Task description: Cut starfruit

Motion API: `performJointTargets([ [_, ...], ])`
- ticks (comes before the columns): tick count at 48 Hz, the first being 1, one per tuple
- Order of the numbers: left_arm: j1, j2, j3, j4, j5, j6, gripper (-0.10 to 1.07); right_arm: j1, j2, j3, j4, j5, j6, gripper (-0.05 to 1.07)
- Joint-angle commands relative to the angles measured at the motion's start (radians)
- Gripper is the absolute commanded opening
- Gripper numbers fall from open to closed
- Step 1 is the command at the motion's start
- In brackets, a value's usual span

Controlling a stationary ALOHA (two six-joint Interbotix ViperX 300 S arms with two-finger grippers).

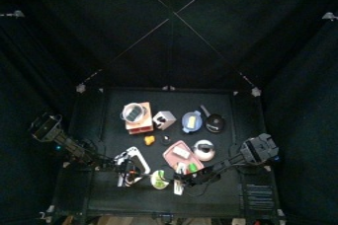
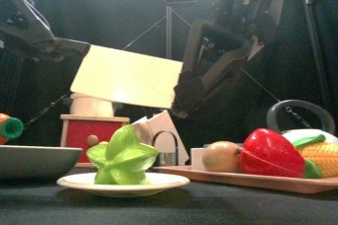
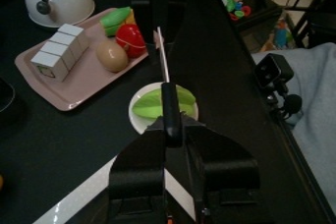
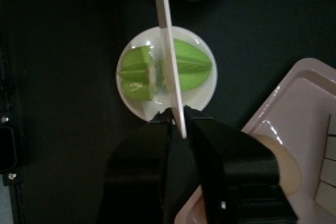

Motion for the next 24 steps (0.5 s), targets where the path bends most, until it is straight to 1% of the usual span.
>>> performJointTargets([
  [1,0.003,-0.011,-0.011,0.005,-0.005,0.0,0.37,-0.002,-0.028,-0.012,0.003,-0.002,-0.002,0.72],
  [5,0.003,-0.009,-0.009,0.005,-0.008,0.0,0.37,0.0,-0.028,-0.011,0.002,0.0,-0.003,0.79],
  [8,0.003,-0.009,-0.008,0.005,-0.005,0.0,0.37,0.0,-0.028,-0.009,0.003,0.002,-0.002,0.82],
  [24,0.018,-0.009,-0.003,0.005,-0.008,-0.002,0.37,-0.006,-0.04,-0.003,-0.008,0.014,-0.003,0.83],
])
